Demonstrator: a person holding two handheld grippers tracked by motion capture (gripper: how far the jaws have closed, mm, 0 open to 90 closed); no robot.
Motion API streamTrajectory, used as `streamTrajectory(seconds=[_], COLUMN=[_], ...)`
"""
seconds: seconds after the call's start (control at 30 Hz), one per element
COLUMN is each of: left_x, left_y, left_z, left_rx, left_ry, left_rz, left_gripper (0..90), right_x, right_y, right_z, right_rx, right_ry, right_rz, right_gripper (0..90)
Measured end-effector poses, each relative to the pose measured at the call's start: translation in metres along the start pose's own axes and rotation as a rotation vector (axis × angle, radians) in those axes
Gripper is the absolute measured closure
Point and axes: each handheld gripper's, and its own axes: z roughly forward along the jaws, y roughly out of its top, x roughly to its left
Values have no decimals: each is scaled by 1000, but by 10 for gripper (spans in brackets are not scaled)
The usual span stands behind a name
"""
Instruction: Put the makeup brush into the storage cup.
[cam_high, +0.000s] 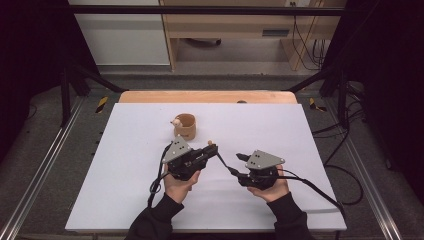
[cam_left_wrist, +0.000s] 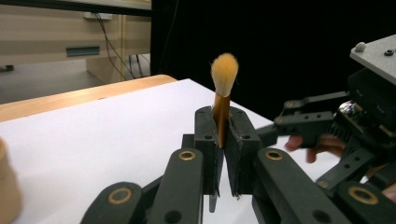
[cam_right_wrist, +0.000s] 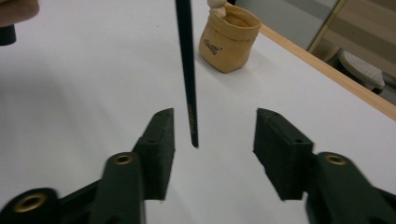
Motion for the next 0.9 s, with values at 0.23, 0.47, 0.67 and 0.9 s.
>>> streamTrajectory(seconds=[0.23,0.47,0.67,0.9], left_x=[14,23,32,40], left_y=[8,12,17,21], left_z=[-15,-25,-34,-40], left_rx=[16,32,49,63], left_ry=[45,71,93,113], left_rz=[9,21,21,16], left_gripper=[835,834,835,835], right_x=[-8,-16,-22,-27], right_y=[-7,-15,-20,-24], right_z=[-7,-14,-24,-34], right_rx=[15,23,-7,-33], right_ry=[-42,-78,-99,-129], right_rz=[74,124,179,212], right_gripper=[268,190,161,145])
